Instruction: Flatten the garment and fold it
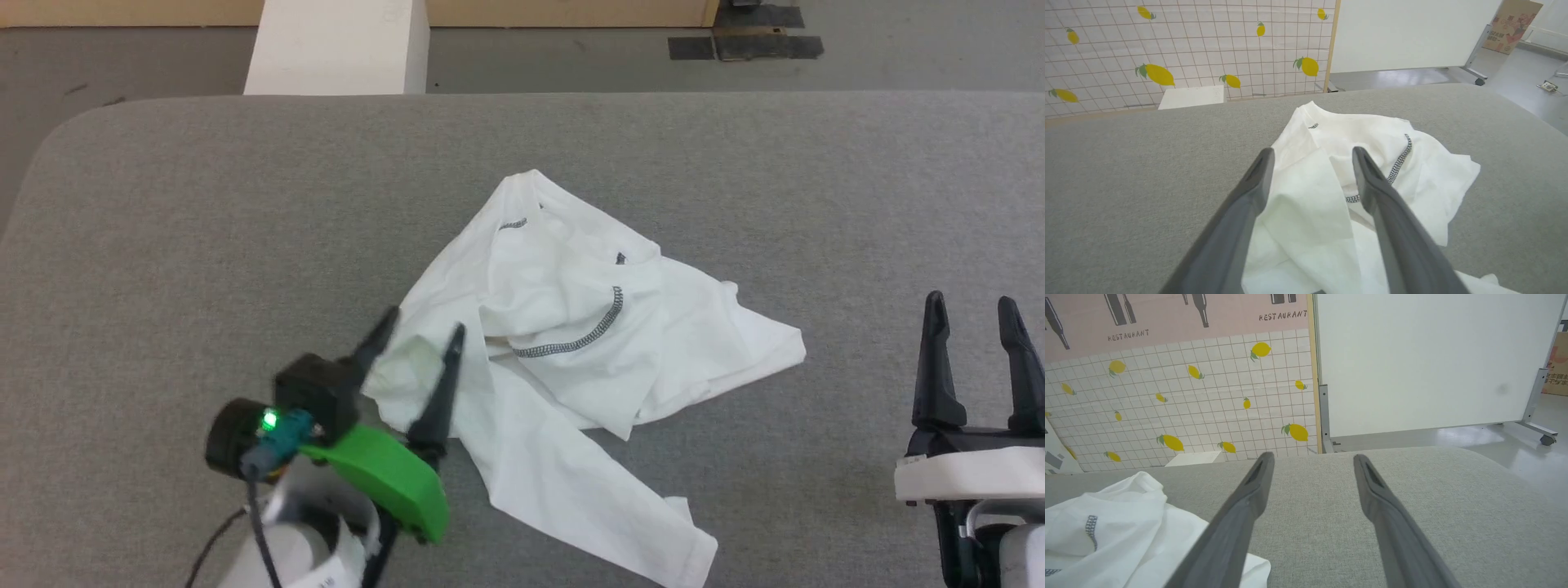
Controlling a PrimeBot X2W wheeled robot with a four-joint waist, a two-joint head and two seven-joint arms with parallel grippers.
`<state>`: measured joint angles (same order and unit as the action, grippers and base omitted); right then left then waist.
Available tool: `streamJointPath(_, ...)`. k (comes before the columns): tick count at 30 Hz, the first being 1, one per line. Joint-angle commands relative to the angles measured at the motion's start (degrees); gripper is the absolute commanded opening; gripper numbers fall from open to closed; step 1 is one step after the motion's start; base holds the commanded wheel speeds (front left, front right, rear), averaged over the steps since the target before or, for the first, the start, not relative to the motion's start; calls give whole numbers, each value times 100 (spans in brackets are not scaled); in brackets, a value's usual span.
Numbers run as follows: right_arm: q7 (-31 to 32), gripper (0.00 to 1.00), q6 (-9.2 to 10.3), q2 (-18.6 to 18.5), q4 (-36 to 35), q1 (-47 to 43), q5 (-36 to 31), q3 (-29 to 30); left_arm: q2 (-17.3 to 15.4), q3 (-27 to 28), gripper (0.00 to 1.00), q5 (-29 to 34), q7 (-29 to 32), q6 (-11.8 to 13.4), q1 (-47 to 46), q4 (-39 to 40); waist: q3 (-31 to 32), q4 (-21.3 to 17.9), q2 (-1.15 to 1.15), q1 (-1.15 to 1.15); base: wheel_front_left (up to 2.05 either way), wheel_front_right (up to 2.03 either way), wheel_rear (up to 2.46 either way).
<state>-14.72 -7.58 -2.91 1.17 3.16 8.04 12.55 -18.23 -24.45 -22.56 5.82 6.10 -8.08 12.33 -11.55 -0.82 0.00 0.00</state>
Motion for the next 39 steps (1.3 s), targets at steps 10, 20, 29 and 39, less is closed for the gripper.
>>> streamJointPath(10, -28, 100, 9, 3, -27, 52, -24, -104, 317, -834, 100, 420, 1009, 396, 270, -686, -101, 150, 0, 0, 0, 0, 0)
streamJointPath(20, -28, 100, 9, 3, 12, 44, -20, -125, 803, -941, 100, 217, 1127, 583, 225, -1817, -124, 48, 0, 0, 0, 0, 0)
streamJointPath(29, -28, 100, 9, 3, 32, 23, -15, -76, 875, -738, 0, 62, 702, 573, 91, -2219, 8, 38, 0, 0, 0, 0, 0)
streamJointPath(39, -28, 100, 9, 3, 33, -35, -8, 15, 248, 389, 0, -564, 768, 911, 587, -218, 155, 200, 0, 0, 0, 0, 0)
